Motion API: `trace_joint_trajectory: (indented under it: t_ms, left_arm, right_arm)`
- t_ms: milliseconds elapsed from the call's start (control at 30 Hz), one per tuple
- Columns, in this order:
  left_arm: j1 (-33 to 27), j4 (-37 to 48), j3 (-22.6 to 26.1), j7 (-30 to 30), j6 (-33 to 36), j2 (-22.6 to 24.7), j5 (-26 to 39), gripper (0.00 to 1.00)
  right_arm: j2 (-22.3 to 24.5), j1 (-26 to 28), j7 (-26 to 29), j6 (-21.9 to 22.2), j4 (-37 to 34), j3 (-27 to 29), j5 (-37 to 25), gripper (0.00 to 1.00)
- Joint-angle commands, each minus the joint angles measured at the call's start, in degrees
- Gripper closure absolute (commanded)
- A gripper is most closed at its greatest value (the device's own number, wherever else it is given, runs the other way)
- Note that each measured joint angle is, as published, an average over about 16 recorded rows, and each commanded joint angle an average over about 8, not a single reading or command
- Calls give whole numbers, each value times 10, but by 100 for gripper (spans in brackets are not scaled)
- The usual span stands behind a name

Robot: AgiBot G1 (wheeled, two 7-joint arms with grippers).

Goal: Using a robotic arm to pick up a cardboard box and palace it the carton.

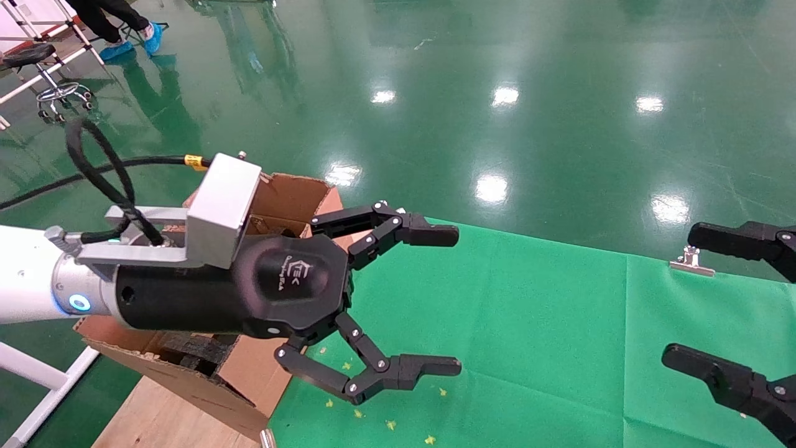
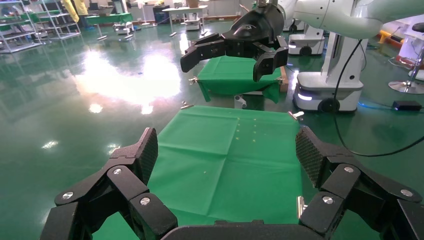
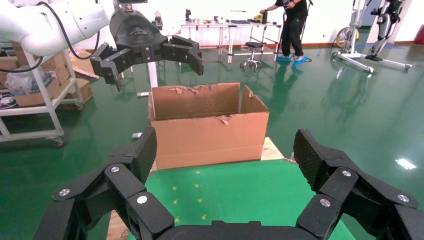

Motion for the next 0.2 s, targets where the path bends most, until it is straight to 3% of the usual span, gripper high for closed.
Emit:
trace_joint_trajectory:
  t_ms: [33,200]
  left_arm:
    - [0,0,0,0,0,0,0,0]
    - [0,0,0,0,0,0,0,0]
  right_arm:
    - [0,0,0,0,0,0,0,0]
    - [0,0,0,0,0,0,0,0]
